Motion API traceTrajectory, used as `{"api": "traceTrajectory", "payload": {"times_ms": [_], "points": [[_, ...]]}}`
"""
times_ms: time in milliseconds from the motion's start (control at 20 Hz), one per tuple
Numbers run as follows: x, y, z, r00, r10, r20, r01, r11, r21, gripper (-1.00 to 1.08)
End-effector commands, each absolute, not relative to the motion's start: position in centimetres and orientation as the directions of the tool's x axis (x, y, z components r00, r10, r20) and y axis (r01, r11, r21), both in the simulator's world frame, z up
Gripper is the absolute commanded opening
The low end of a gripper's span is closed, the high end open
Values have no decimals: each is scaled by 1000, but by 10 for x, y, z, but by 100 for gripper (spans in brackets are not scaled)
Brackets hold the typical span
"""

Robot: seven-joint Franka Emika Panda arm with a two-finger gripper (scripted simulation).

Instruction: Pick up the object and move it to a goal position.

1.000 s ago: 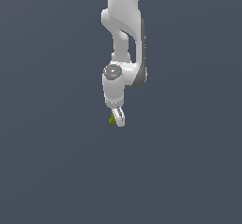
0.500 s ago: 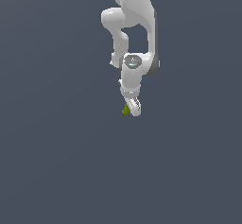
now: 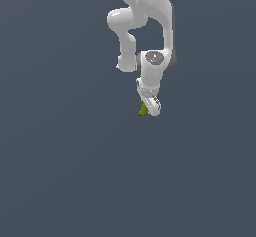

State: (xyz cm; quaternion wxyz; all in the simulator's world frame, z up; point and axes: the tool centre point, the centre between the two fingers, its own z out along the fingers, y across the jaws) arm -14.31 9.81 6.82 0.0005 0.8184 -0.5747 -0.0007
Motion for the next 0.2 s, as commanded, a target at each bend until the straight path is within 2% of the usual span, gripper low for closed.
{"api": "traceTrajectory", "payload": {"times_ms": [0, 150], "points": [[-146, 104, 70, 338, -941, 0, -941, -338, 0, -100], [-147, 106, 70, 338, -941, 0, -941, -338, 0, -100]]}}
